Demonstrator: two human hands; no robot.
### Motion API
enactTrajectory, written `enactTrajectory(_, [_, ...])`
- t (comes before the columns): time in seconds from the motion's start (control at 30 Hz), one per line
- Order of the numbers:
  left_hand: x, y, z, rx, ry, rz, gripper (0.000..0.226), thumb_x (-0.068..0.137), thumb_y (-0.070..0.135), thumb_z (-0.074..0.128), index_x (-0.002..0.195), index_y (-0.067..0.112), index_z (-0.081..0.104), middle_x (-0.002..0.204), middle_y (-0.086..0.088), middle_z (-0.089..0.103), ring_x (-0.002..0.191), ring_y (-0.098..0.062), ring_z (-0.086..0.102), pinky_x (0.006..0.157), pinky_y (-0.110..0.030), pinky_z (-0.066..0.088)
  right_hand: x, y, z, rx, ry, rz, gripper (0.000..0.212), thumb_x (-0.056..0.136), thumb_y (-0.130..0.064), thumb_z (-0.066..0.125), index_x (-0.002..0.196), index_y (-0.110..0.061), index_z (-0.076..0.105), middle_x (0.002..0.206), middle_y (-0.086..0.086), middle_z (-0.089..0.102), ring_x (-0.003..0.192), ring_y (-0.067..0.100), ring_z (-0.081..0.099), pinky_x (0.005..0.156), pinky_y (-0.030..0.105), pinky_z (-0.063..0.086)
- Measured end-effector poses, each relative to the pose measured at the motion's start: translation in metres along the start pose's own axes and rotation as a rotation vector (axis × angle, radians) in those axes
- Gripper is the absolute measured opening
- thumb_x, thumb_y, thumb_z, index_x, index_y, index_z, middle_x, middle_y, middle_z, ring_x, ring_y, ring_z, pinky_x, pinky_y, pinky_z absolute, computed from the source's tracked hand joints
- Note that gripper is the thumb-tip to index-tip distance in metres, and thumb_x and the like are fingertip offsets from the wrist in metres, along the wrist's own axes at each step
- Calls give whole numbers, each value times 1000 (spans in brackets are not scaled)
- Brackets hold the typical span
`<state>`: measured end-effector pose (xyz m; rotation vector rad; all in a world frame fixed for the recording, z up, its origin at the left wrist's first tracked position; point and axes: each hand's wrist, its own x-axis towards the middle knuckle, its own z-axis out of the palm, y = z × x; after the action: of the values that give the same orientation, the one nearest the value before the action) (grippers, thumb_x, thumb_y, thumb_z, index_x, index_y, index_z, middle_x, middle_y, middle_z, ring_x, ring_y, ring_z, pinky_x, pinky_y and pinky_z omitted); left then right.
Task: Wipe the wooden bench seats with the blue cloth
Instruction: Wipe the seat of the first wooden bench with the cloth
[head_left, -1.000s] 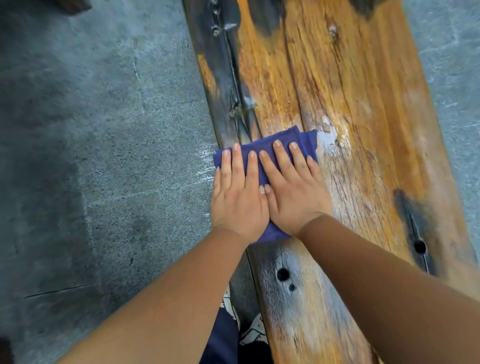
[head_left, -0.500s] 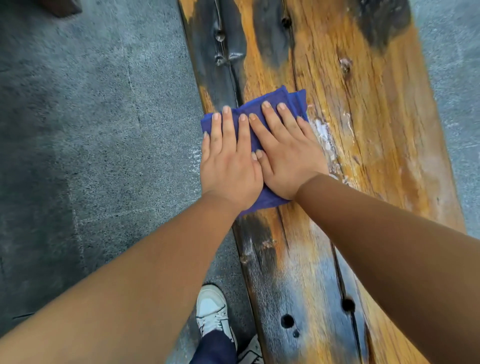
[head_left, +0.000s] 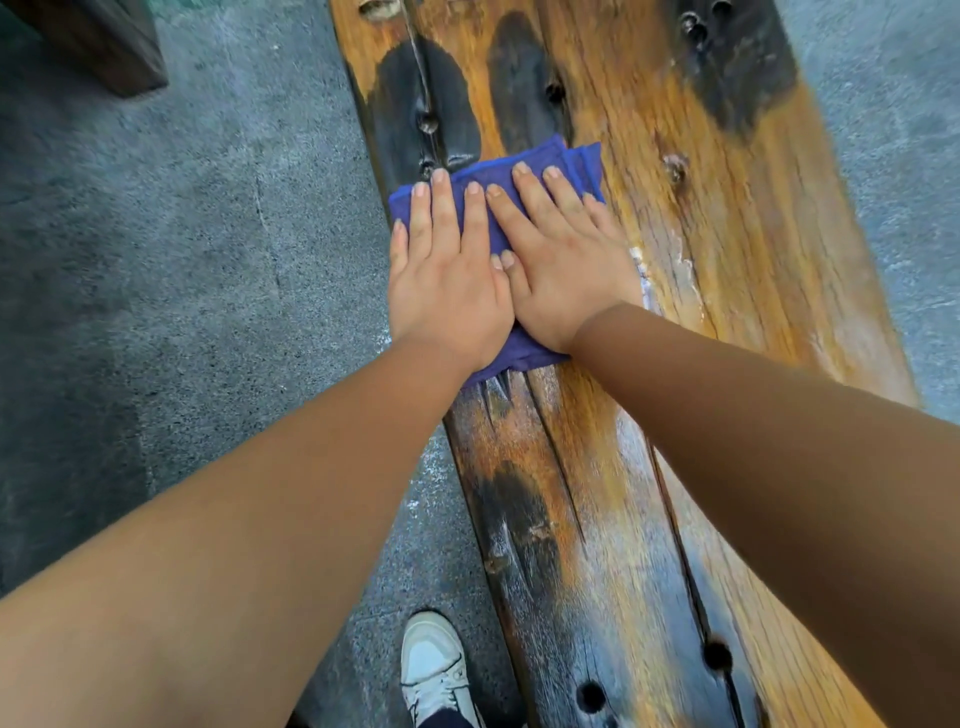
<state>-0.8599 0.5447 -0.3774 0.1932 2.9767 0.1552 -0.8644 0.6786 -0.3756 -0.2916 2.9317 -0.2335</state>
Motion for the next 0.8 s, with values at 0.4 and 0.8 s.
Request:
enactTrajectory(0.4, [-57,24,0,11,-50,82,67,97,41,25,154,12,8,161,-17,-1,149,-30,-1,119,-46,5,-78,-3,9,67,-15,121,60,98,-46,16,155,-27,15,164,0,11,150,22,6,119,42,6])
enactTrajectory(0.8, [-219,98,26,69,-224,408,68,93,43,13,154,16,4,160,-11,-13,148,-30,-9,117,-45,-8,-296,-10,27,175,-118,522,59,98,-44,19,155,-27,18,163,1,12,150,20,5,119,43,6])
